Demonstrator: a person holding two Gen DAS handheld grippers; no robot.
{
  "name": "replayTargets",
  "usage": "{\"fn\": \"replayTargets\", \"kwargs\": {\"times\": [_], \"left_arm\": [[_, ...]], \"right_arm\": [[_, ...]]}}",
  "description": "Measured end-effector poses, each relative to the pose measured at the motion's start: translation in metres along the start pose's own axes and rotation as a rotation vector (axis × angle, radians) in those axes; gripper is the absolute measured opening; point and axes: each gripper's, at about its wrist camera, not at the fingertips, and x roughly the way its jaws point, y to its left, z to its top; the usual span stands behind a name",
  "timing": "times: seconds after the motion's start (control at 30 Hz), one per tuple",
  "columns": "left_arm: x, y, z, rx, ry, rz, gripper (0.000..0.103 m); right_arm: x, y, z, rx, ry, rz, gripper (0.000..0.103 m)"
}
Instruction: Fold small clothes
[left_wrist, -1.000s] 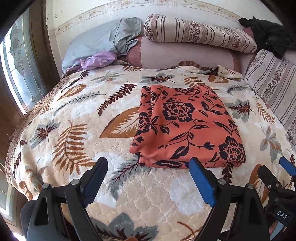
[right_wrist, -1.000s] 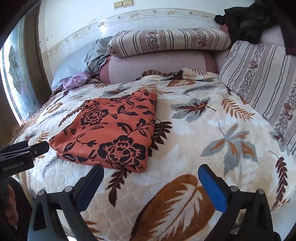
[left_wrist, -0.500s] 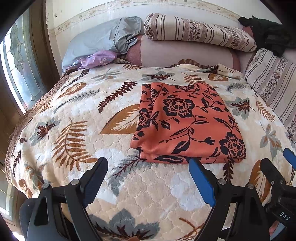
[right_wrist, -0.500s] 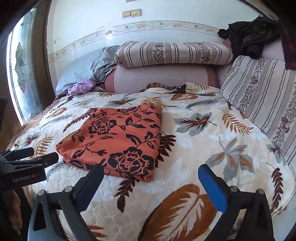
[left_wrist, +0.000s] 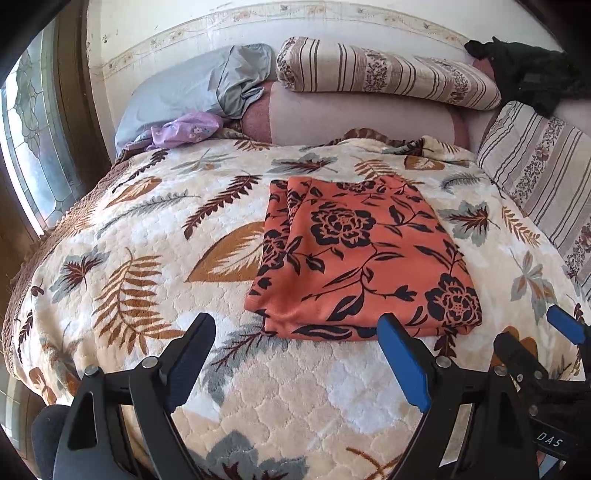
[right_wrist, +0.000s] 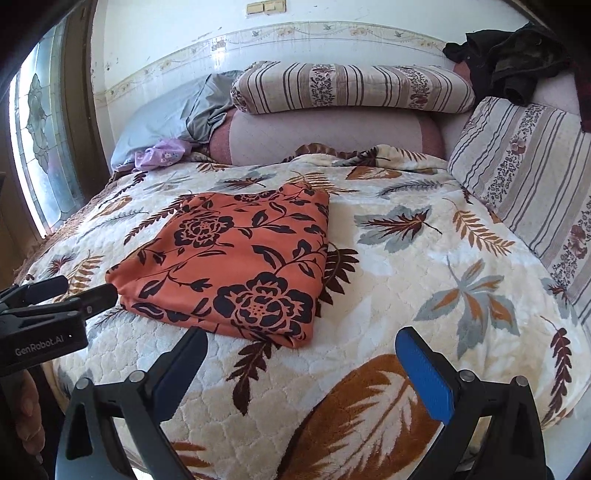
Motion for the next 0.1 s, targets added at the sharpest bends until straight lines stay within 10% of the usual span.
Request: {"fn": "replayTargets", "kwargs": {"times": [0.1], "left_arm": [[-0.0018, -0.0025, 0.0088, 0.004, -0.017, -0.009, 0.094]], "right_arm": [[0.0020, 0.0007, 0.0009, 0.002, 0.004, 0.001, 0.103]]}}
